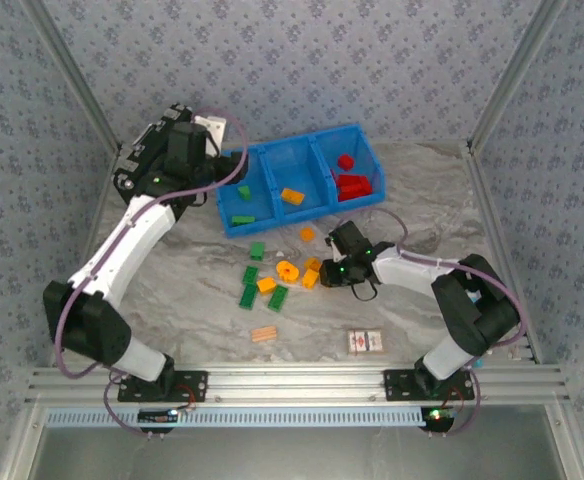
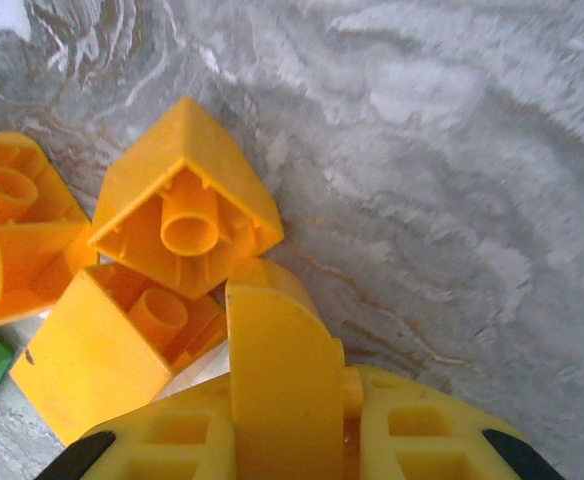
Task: Sort the legos into containers by color
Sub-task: Pick up the lego from the center of the table, then place the lego in the container.
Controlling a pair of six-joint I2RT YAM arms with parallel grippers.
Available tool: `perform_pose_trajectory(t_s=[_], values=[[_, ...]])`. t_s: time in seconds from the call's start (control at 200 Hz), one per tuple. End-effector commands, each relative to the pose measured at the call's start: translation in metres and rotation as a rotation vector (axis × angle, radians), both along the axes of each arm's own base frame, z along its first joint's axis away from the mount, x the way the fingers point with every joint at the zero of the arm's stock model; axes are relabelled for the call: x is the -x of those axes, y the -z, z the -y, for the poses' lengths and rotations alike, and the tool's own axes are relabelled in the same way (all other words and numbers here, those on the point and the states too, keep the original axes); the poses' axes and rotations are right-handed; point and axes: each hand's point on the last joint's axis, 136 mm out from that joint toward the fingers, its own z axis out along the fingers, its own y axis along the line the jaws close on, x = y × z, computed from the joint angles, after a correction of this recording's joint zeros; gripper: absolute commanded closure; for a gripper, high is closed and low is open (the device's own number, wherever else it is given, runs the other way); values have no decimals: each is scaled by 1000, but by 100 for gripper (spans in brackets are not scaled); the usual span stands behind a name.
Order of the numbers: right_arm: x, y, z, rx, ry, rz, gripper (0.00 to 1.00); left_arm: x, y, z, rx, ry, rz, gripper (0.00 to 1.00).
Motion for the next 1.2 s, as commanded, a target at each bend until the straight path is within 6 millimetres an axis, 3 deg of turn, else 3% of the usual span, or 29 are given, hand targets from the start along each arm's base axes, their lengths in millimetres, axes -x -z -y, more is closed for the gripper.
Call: perform_pose_trajectory(t_s=[0.0,0.13,0.285,0.38,0.615,0.875,1.195], values=[[-5,-15,0,18,-61,17,82,29,37,-1,-29,60,-124,22],[-17,-45,0,43,-107,83,82,54,59,-6,5,45,-198,22],[-52,-88,-9,40,-163,204,83,80,91,-4,53,16,-286,23],[-83,-115,-16,41,-189,281,83,95,110,0,54,9,-324,23],[-161,-142,-25,48,-227,408,82,112,142,9,-18,16,-346,23],[-214,-136,-37,42,-245,428,78,111,169,35,-68,59,-372,23],[-232,-121,-58,39,-295,430,75,102,207,62,-130,98,-425,23]])
